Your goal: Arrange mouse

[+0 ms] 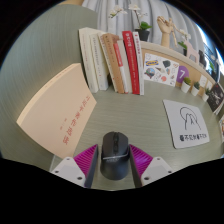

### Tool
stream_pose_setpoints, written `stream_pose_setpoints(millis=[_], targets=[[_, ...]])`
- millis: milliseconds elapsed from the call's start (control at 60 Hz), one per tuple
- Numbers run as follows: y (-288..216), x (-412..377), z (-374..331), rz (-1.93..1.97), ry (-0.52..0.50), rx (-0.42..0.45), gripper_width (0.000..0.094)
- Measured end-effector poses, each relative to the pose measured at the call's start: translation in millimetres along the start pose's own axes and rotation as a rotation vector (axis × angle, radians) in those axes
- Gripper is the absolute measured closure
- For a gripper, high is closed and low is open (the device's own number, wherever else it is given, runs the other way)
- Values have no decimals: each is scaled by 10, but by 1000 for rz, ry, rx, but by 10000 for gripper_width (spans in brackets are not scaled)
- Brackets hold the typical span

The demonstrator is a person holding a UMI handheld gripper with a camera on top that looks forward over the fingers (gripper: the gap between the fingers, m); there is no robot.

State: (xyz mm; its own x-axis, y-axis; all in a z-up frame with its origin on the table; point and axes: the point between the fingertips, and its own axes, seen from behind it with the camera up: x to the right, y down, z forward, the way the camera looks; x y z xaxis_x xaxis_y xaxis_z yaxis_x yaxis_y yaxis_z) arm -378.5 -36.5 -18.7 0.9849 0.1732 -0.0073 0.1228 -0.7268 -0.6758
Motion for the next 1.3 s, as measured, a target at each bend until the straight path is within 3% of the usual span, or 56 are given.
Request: stream_pose_setpoints(millis=[67,233,433,517,817,967,1083,1300], targets=[[-13,33,24,12,10,-22,469],[25,41,27,1,10,-118,576],[-86,65,29,-11,-8,-182,630],[-375,185,-129,-20,-12,-125,629],[-2069,1555,-1007,0,107,224,628],[-2365,2353,-1029,22,159,308,628],[-2193,2820,-779,53,144,270,629],[-1324,3255,-12,38,119,68,630]])
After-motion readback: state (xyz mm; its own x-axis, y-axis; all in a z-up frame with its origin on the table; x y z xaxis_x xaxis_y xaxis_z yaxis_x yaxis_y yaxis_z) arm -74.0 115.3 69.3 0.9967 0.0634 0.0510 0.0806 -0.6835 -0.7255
